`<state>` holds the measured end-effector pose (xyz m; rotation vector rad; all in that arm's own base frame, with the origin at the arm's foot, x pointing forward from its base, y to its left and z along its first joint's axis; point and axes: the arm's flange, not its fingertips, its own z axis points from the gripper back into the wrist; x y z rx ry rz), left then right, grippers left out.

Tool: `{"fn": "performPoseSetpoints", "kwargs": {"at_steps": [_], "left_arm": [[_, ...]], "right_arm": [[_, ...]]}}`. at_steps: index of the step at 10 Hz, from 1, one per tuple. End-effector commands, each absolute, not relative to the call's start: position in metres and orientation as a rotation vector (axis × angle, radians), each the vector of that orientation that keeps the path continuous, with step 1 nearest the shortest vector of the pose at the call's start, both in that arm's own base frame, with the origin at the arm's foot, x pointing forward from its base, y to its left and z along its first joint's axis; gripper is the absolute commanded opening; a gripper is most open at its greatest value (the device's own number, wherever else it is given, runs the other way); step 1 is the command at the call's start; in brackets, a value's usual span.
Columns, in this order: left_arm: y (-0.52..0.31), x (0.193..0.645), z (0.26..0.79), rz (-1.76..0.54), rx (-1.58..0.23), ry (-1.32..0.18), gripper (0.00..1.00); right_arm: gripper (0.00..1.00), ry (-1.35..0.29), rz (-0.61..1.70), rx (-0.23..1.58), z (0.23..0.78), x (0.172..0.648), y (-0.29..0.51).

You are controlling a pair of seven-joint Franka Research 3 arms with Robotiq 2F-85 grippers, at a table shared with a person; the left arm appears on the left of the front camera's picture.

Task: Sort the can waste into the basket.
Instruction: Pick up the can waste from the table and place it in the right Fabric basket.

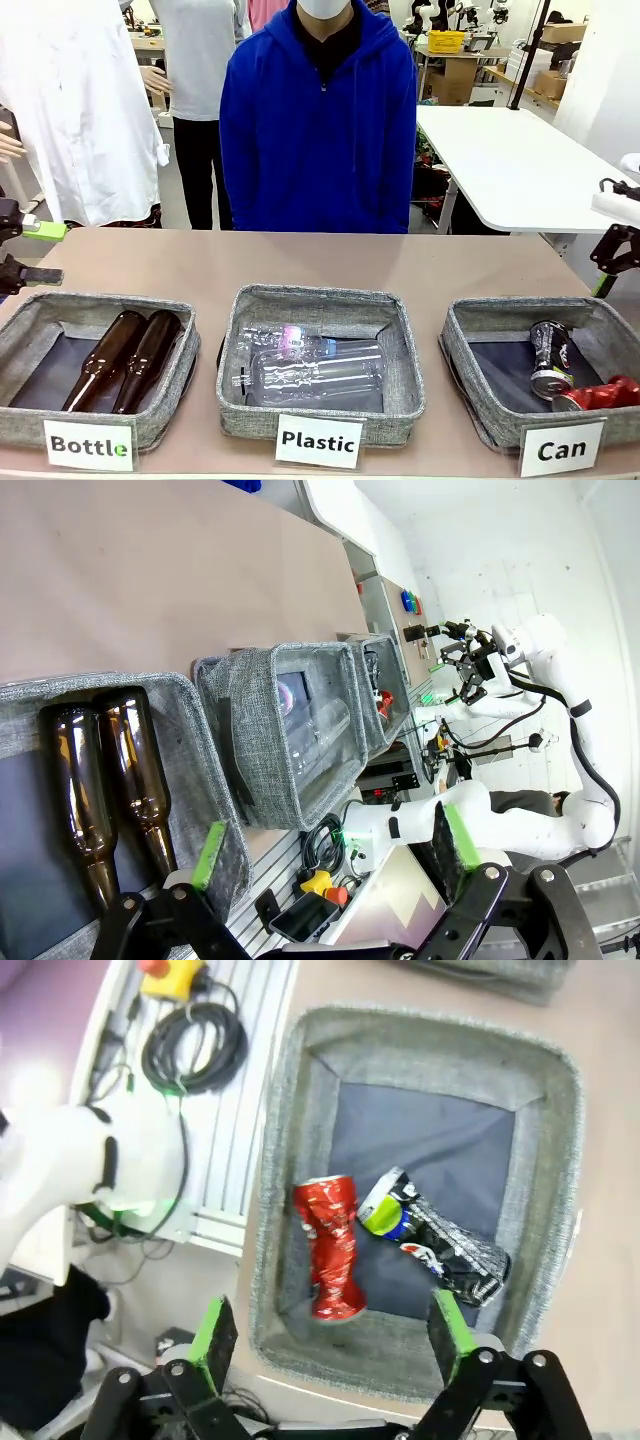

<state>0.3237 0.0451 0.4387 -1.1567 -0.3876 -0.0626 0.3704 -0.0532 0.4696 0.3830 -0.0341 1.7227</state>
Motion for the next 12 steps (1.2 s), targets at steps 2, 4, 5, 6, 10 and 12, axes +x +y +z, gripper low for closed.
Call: {"fn": "performPoseSetpoints", "kwargs": {"at_steps": [2, 4, 5, 6, 10, 12], "left_arm": [[0.046, 0.323, 0.436, -0.074, -1.164, -0.407, 1.00], [0.046, 0.323, 0.436, -0.074, -1.164, -0.407, 1.00], [0.046, 0.323, 0.436, -0.074, -1.164, -0.407, 1.00], [0.046, 0.323, 0.436, -0.074, -1.164, -0.407, 1.00], [0.046, 0.323, 0.436, -0.074, -1.164, -0.407, 1.00], [0.046, 0.323, 0.436, -0.074, -1.164, -0.407, 1.00]], "right_arm": [[1.00, 0.002, 1.307, 0.650, 0.487, 0.384, -0.045], [1.00, 0.004, 0.853, 0.999, 0.495, 0.402, -0.049], [1.00, 0.024, 0.712, 1.174, 0.499, 0.410, -0.055], [1.00, 0.050, 0.429, 1.371, 0.508, 0.417, -0.057], [1.00, 0.023, -0.211, 1.696, 0.517, 0.432, -0.061], [1.00, 0.028, -0.276, 1.682, 0.516, 0.437, -0.057]]}}
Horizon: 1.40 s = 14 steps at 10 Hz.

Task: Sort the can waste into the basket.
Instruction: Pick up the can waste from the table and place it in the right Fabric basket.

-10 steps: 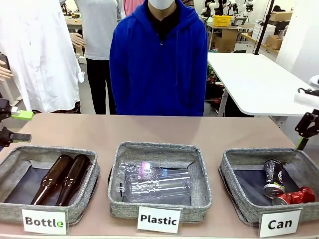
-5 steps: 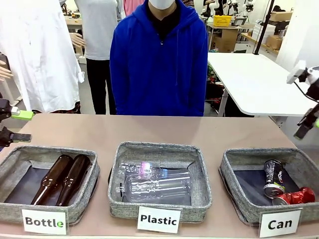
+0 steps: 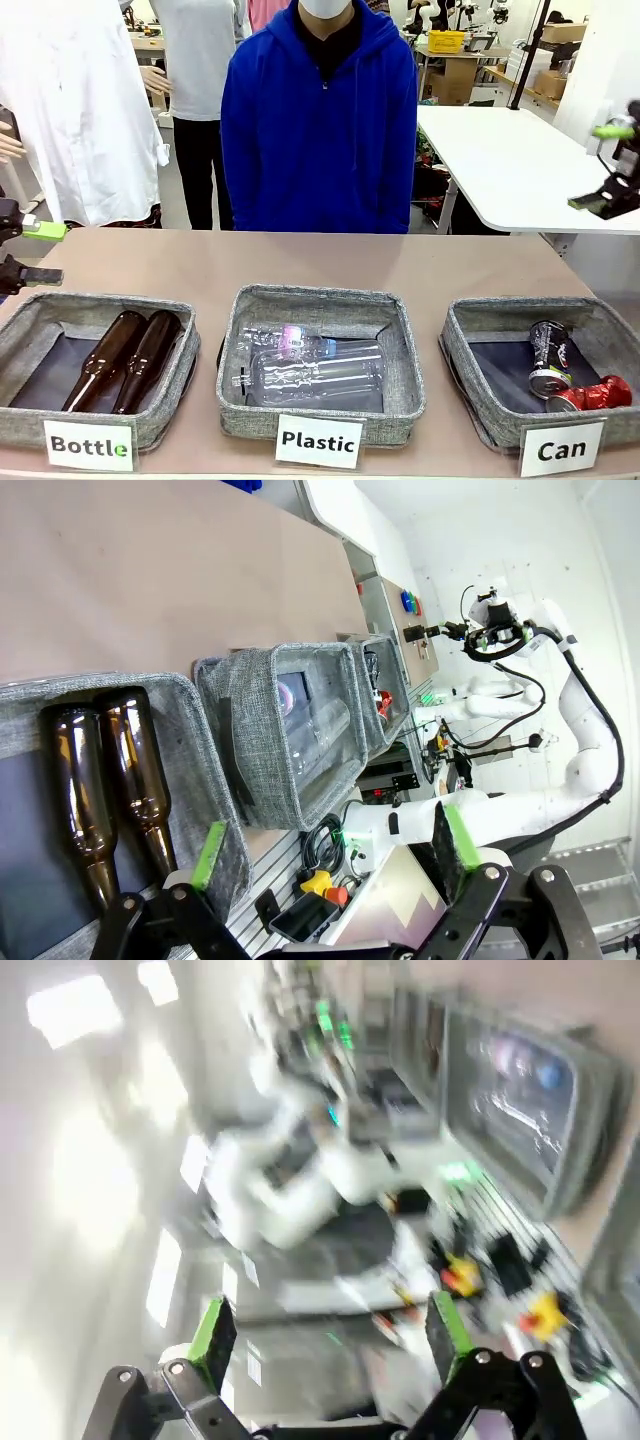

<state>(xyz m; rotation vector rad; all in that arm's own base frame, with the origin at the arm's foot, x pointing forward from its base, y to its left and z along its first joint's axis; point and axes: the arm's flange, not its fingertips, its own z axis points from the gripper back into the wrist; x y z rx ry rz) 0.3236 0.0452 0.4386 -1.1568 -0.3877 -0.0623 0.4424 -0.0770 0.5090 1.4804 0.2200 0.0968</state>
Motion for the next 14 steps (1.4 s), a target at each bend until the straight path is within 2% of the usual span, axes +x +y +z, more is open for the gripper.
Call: {"fn": "performPoseSetpoints", "kwargs": {"at_steps": [1, 2, 3, 14], "left_arm": [[0.046, 0.323, 0.436, -0.074, -1.164, -0.407, 1.00], [0.046, 0.323, 0.436, -0.074, -1.164, -0.407, 1.00], [0.046, 0.323, 0.436, -0.074, -1.164, -0.407, 1.00], [0.046, 0.323, 0.436, -0.074, -1.164, -0.407, 1.00]], "right_arm": [[1.00, 0.023, -0.316, 1.666, 0.516, 0.441, -0.054], [1.00, -0.018, -0.339, 1.643, 0.516, 0.443, -0.053], [1.00, 0.184, -0.072, 1.550, 0.506, 0.448, -0.078], [1.00, 0.184, -0.072, 1.550, 0.506, 0.448, -0.078]]}}
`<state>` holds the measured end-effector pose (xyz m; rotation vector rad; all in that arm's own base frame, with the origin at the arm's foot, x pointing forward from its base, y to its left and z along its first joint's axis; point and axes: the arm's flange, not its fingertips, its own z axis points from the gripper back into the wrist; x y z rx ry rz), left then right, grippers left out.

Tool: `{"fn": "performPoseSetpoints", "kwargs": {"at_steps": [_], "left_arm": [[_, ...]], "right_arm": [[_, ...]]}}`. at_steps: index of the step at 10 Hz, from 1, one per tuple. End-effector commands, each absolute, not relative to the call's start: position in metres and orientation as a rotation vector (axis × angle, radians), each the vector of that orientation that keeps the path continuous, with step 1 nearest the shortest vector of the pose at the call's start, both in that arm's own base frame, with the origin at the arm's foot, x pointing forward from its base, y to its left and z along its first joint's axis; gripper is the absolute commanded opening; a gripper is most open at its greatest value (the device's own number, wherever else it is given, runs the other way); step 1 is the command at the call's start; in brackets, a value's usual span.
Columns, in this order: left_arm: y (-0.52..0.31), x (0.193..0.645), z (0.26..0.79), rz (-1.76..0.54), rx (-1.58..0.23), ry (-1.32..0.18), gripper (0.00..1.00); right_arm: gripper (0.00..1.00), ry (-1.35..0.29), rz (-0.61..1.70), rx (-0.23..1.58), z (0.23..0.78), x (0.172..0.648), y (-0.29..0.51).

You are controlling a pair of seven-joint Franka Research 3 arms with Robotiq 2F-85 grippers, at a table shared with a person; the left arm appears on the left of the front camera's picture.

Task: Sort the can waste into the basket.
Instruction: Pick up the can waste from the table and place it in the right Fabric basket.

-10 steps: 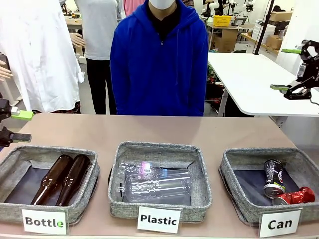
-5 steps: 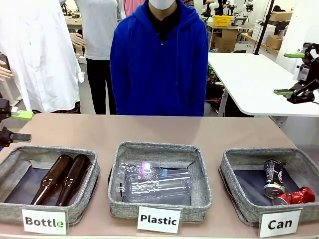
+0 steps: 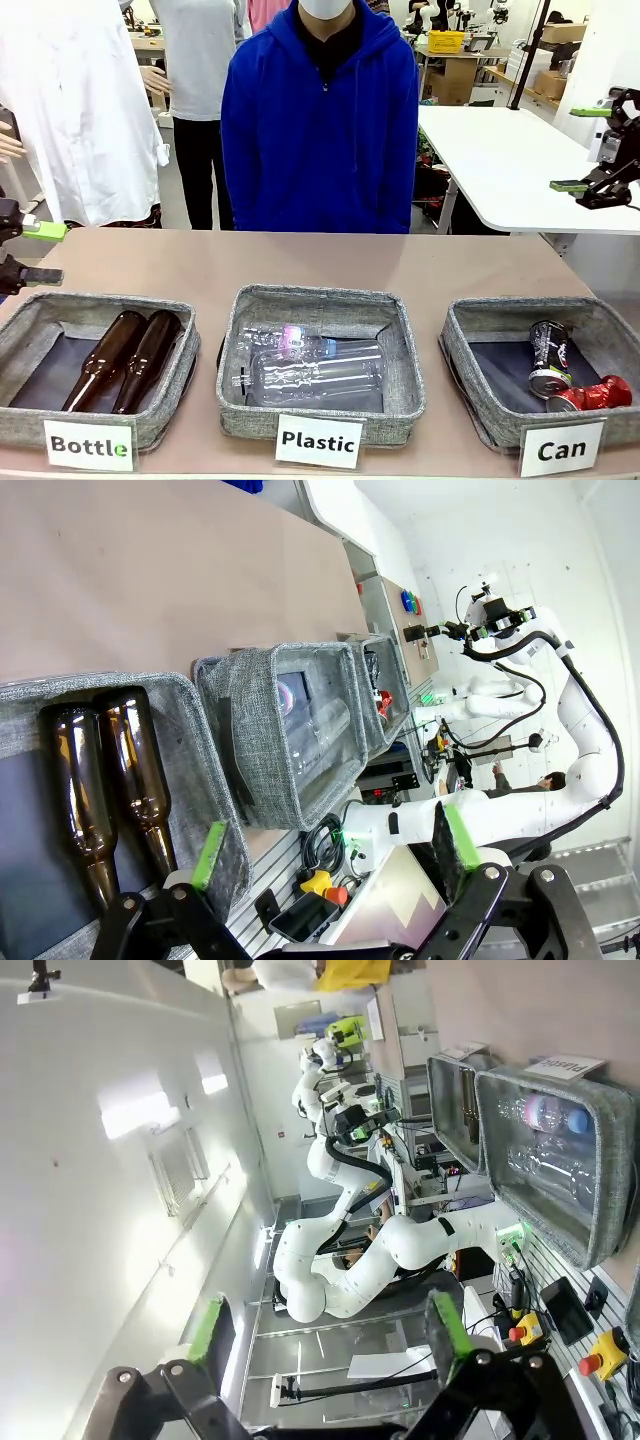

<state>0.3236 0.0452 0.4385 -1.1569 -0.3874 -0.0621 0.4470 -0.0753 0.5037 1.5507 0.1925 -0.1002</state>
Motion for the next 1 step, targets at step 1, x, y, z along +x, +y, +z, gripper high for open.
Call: {"fn": "performPoseSetpoints", "kwargs": {"at_steps": [1], "left_arm": [[0.0458, 0.3225, 0.4364, -0.074, -1.164, -0.407, 1.00]], "right_arm": [[1.00, 0.184, -0.072, 1.550, 0.5062, 0.4480, -0.0783]]}}
